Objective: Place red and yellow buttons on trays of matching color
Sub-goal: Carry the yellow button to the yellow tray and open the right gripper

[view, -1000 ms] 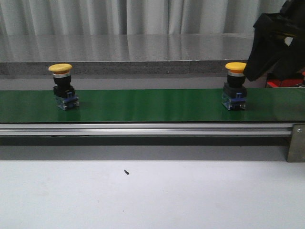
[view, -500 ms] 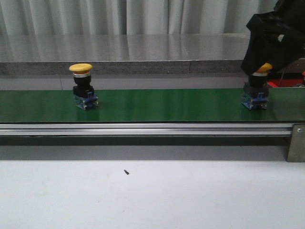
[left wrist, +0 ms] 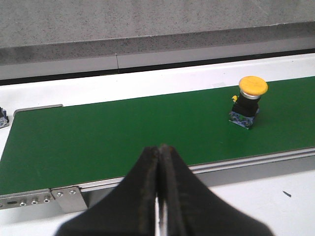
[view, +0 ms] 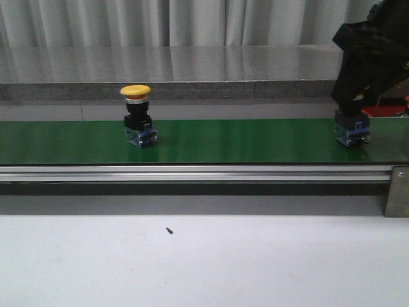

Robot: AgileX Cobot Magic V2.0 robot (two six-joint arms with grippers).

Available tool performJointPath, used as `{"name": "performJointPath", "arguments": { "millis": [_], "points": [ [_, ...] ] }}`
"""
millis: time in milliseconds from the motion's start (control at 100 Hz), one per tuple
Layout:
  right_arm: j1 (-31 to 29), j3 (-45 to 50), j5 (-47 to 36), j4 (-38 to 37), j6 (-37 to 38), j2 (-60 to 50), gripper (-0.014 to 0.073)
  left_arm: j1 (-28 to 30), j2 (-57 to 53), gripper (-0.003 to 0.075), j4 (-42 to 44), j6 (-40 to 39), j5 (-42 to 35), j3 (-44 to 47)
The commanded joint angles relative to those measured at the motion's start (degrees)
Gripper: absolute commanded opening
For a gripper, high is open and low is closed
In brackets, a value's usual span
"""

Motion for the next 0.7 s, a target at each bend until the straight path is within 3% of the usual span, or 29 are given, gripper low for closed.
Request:
{"name": "performJointPath", "arguments": {
  "millis": [0, 190, 450, 690],
  "points": [
    [-1.8, -2.3, 0.6, 1.2, 0.5, -4.7, 0.0217, -0.4, 0.1, -0.0019, -0.9, 0.0, -4.5, -1.5],
    [-9.4, -2.1, 6.1, 1.2, 0.6, -10.9, 0.0217, -0.4, 0.1, -0.002, -0.9, 0.0, -4.5, -1.5],
    [-26.4, -2.0, 10.6, 1.3, 0.1, -14.8, 0.0217, -0.4, 0.1, -0.002, -0.9, 0.0, -4.5, -1.5],
    [-35.9, -1.4, 6.2, 5.1, -2.2, -14.3, 0.0217, -0.4, 0.1, -0.002, -1.0, 0.0, -4.5, -1.5]
  ]
}}
